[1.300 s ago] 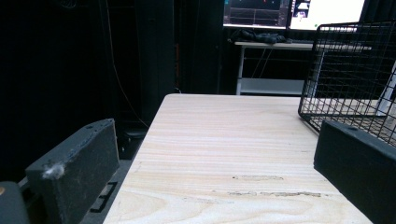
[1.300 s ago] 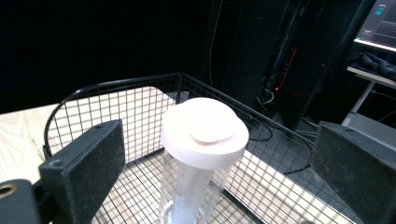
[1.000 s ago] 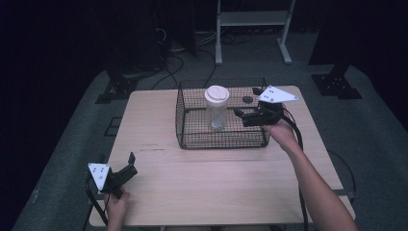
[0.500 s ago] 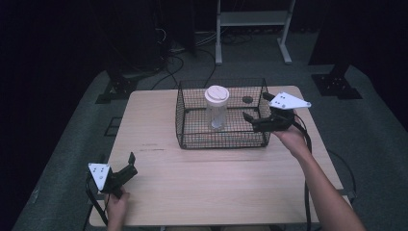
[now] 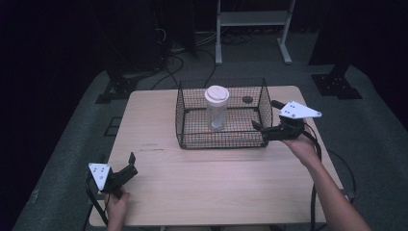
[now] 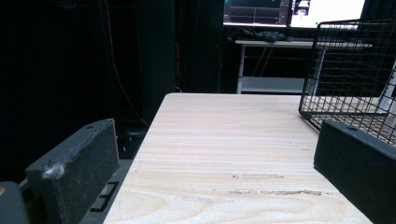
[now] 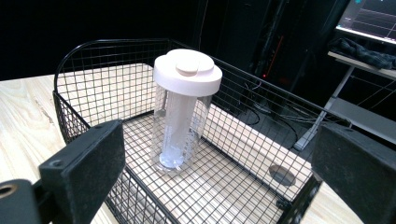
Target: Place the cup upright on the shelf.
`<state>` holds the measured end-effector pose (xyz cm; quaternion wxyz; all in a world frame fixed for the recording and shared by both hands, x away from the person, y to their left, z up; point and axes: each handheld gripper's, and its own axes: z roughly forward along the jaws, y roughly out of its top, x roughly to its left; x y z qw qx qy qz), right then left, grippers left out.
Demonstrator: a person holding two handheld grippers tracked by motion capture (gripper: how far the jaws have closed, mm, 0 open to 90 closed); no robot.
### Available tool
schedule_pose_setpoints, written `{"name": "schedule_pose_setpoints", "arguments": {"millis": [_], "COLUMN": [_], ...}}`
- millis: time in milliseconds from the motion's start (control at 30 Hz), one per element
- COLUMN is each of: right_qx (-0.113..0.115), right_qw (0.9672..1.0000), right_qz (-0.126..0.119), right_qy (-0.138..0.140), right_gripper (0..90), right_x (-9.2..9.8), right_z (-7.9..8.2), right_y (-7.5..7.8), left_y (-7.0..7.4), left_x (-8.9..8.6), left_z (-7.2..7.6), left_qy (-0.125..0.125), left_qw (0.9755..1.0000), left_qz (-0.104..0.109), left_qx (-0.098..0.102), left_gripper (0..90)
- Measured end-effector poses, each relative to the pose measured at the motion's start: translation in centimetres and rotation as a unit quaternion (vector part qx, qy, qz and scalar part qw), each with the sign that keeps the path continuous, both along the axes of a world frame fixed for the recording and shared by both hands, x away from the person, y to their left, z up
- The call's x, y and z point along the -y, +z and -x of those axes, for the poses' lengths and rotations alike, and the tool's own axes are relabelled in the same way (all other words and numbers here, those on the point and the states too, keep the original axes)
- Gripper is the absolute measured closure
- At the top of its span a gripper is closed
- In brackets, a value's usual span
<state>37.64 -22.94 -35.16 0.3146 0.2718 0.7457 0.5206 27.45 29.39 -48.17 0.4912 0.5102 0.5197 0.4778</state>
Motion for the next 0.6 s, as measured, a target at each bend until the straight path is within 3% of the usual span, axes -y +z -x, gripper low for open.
{"name": "schedule_pose_setpoints", "arguments": {"millis": [600], "right_qx": [-0.010], "right_qw": [0.9998], "right_qz": [-0.003], "right_qy": [-0.014], "right_gripper": [2.3], "right_x": [2.3], "right_z": [1.8], "right_y": [-2.0], "left_y": [0.0], "left_x": [0.0], "left_z": [0.0], "left_qy": [0.002], "left_qw": [1.0000], "left_qz": [-0.002], "left_qx": [-0.001], "left_gripper": [0.0]}}
